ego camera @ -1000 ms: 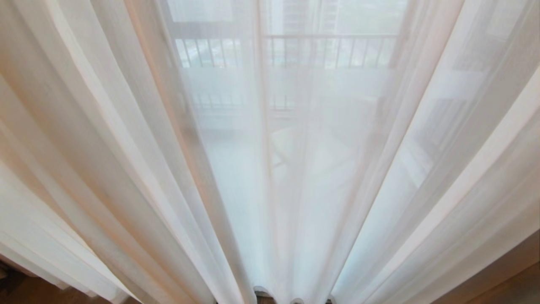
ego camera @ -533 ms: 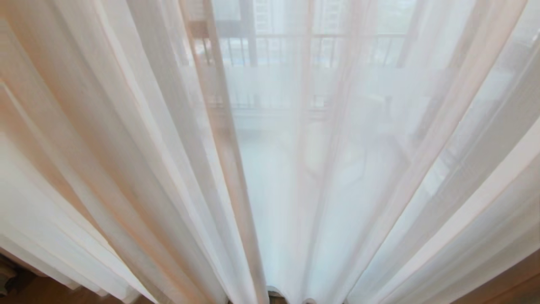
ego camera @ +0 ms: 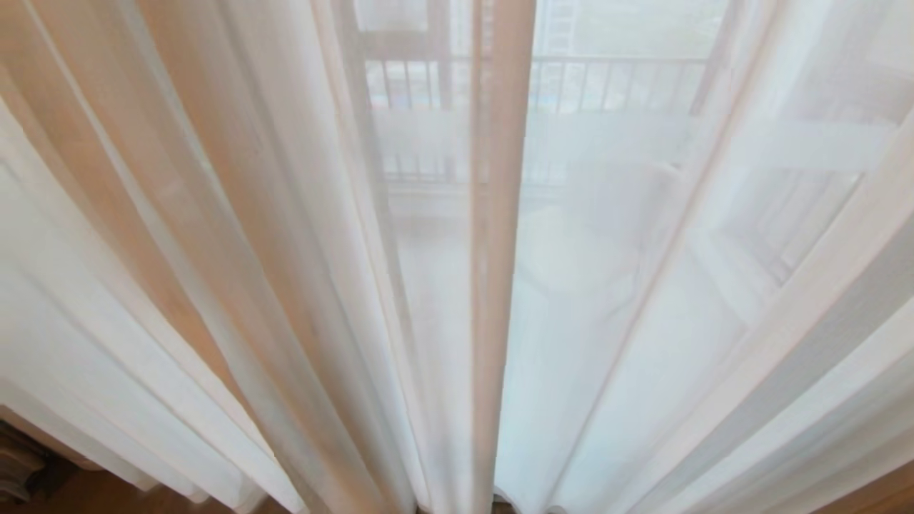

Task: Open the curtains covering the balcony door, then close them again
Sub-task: Close the outer curtains on both sides

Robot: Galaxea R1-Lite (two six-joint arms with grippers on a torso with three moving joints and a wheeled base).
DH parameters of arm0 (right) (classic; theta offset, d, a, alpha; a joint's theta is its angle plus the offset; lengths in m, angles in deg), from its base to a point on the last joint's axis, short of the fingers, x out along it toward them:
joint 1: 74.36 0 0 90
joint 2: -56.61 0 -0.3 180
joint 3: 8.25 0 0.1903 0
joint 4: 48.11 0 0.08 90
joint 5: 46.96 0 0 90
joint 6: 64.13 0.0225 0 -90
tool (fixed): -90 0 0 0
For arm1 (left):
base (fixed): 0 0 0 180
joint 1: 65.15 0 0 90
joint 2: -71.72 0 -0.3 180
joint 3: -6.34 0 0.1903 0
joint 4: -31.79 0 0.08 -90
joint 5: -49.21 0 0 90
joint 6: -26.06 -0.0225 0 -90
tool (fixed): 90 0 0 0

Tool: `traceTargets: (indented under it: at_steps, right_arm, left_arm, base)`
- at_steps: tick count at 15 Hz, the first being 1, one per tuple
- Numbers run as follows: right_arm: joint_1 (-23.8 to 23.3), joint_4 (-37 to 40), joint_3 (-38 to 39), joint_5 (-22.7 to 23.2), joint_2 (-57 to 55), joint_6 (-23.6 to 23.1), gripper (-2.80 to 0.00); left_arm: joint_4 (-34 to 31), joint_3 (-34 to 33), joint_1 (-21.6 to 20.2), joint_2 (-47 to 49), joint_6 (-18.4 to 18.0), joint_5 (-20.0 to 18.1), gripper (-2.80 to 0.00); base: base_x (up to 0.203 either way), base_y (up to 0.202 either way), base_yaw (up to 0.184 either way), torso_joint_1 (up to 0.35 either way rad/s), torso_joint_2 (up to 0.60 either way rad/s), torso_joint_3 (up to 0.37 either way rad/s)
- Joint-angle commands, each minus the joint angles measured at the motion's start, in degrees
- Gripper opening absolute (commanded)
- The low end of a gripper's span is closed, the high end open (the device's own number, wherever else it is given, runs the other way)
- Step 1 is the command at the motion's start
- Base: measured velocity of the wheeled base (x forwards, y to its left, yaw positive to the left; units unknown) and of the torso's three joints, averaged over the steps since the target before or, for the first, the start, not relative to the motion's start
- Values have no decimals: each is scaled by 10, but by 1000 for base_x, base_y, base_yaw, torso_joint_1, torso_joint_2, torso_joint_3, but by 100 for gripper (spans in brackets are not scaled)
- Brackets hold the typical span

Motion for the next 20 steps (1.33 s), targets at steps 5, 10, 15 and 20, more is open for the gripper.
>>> traceTargets:
  at_steps: [5,10,15,20]
  right_arm:
    - [0,0,0,0,0,0,-280]
    - [0,0,0,0,0,0,-280]
    - [0,0,0,0,0,0,-280]
    - [0,0,0,0,0,0,-280]
  left_arm:
    - [1,0,0,-2,1,0,-280]
    - [0,0,1,-2,0,0,-280]
    - [1,0,1,-2,5,0,-280]
    - [1,0,0,-2,5,1,-280]
  base:
    - [0,192,0,2,3,1]
    - [0,191,-1,3,1,3]
    - [0,191,-2,1,5,2]
    - [0,194,2,3,5,2]
